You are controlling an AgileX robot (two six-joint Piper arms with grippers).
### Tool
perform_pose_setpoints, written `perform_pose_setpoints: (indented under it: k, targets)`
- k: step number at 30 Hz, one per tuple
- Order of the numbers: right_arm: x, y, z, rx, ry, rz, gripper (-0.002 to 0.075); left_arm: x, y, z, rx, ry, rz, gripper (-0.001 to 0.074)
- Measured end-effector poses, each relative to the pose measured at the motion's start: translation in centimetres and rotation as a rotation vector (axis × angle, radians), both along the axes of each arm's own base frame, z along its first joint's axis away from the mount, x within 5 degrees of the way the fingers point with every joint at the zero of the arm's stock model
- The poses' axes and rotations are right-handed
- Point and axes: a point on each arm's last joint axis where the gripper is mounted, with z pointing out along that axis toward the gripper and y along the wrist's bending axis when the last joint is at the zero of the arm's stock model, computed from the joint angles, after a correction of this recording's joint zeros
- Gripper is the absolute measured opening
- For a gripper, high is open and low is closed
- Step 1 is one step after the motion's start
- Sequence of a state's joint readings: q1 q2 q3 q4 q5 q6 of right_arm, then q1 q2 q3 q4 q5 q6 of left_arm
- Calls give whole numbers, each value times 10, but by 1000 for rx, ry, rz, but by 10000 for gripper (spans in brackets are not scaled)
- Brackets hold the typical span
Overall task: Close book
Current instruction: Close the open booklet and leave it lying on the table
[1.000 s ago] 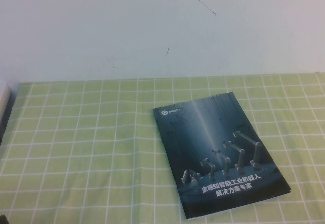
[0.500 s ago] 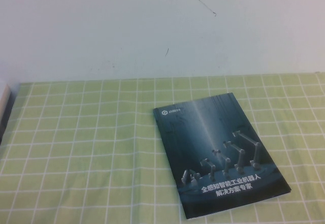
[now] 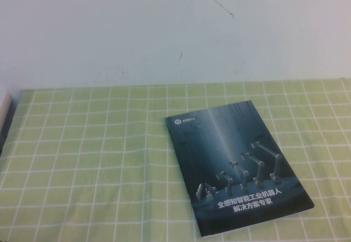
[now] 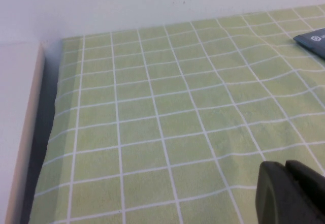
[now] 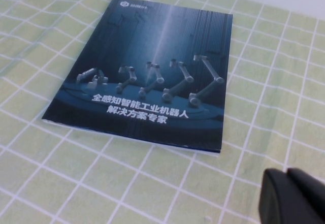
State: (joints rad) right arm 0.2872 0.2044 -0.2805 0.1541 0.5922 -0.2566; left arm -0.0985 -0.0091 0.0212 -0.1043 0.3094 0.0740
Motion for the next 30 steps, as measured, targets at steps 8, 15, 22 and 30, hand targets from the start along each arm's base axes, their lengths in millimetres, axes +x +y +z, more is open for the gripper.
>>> perform_pose_setpoints:
  k: [8,15,22,30]
  targets:
    - [0,0,0,0,0,0,-3,0,0,0,-19,9,-4,-4]
    - [0,0,0,0,0,0,-3,-1,-1,0,-38,16,-27,-4]
    - [0,0,0,0,0,0,-3,-1,-1,0,-48,17,-26,-4]
    - [0,0,0,0,0,0,-3,-1,-1,0,-50,18,-25,-4]
